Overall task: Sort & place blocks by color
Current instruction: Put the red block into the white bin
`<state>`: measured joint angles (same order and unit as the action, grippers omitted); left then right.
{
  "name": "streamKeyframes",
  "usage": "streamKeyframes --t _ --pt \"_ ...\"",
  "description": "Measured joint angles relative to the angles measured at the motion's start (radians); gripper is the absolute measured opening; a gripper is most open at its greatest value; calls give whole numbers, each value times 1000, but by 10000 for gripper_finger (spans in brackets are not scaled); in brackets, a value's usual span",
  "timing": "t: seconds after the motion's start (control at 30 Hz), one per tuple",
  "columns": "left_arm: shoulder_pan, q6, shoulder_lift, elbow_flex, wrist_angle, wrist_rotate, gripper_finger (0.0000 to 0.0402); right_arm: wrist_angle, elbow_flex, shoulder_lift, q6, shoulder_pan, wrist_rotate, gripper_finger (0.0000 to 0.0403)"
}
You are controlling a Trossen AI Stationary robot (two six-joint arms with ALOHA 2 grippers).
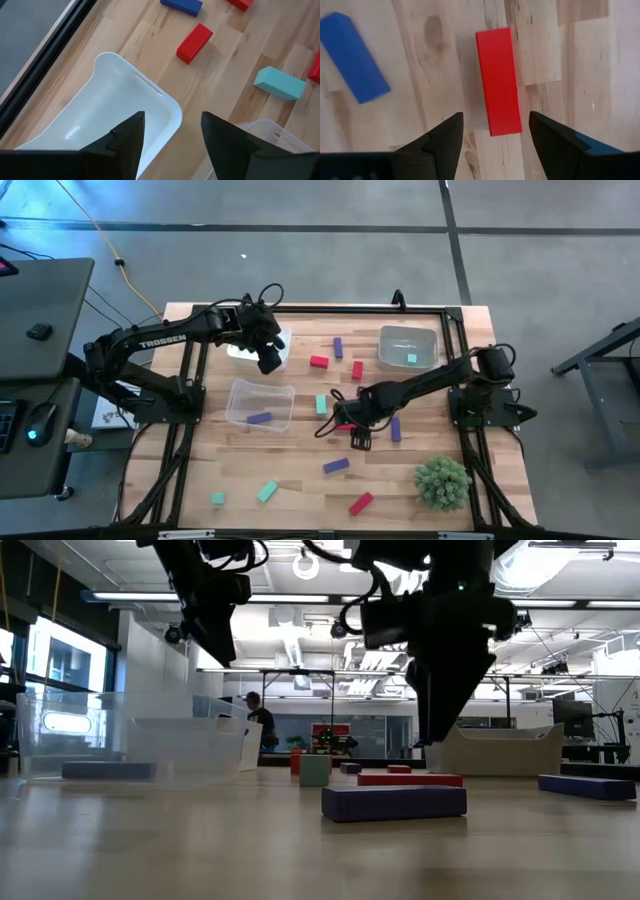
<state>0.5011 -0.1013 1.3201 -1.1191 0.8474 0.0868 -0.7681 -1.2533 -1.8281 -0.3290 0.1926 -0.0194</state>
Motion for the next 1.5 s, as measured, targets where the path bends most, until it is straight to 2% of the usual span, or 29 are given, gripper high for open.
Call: streamKeyframes --t 0.13,0.67,0.77,0.97,1.1,1.33,1.5 --pt "0 0 0 0 0 0 184 6 0 -27 -2 -2 -32 216" --pt "0 0 0 0 0 3 184 21 0 -122 20 -5 -20 212" --pt "0 0 0 0 0 3 184 23 0 -123 17 -6 -4 190" --pt "0 0 0 0 0 3 184 21 -3 -121 -9 -16 21 97" --pt "0 -4 0 0 0 -2 184 12 -14 -123 -30 -24 38 95" --pt "1 -82 0 0 -1 -148 184 -61 -105 -127 -10 -35 13 95" --pt "1 -159 0 0 -20 -203 184 -145 -214 -127 37 -49 -65 95"
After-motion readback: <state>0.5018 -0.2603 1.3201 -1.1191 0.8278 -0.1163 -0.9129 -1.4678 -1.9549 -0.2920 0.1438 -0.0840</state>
